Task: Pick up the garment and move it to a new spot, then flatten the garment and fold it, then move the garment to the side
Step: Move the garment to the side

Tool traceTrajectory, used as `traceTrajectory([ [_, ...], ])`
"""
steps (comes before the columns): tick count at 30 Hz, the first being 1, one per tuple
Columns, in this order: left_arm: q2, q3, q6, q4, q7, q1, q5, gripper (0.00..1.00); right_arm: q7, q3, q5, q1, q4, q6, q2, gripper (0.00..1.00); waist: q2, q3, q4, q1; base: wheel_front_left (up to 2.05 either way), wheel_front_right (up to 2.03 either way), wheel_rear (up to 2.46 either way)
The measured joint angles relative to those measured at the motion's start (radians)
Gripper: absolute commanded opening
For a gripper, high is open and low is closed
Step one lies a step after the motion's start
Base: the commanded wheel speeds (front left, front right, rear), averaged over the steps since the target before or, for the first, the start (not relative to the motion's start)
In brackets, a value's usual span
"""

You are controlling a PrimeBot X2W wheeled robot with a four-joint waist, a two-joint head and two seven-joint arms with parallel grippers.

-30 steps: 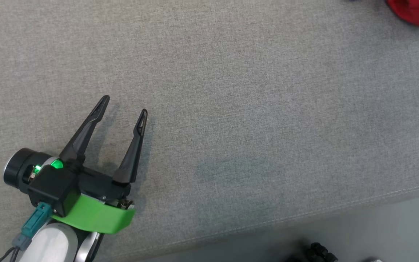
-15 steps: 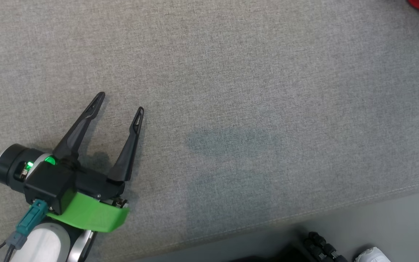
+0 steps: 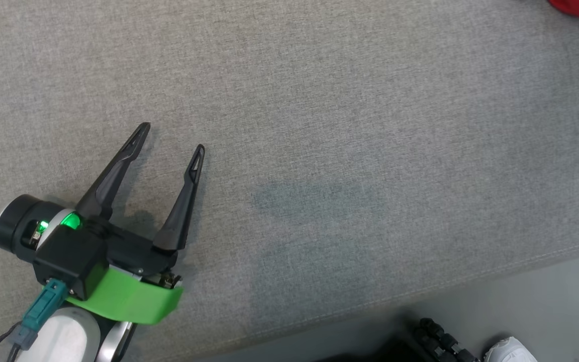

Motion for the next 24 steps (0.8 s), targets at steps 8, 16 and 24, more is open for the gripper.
traceTrajectory([
  [8, -0.023, -0.007, -0.004, 0.021, -0.013, -0.014, -0.017, 1.0, -0.03, 0.039, -0.048, 0.038, 0.057, 0.012, -0.008, 1.0, 0.0, -0.042, -0.025, 0.0, 0.0, 0.0, 0.0],
  [16, -0.056, -0.003, -0.004, 0.059, -0.045, -0.015, -0.046, 1.0, -0.09, 0.067, -0.09, 0.056, 0.07, 0.052, 0.005, 1.0, 0.0, -0.104, -0.052, 0.0, 0.0, 0.0, 0.0],
  [24, -0.104, 0.033, 0.033, 0.133, -0.085, -0.015, -0.07, 1.0, -0.174, 0.096, -0.151, 0.056, 0.038, 0.083, 0.018, 1.0, 0.0, -0.188, -0.069, 0.0, 0.0, 0.0, 0.0],
])
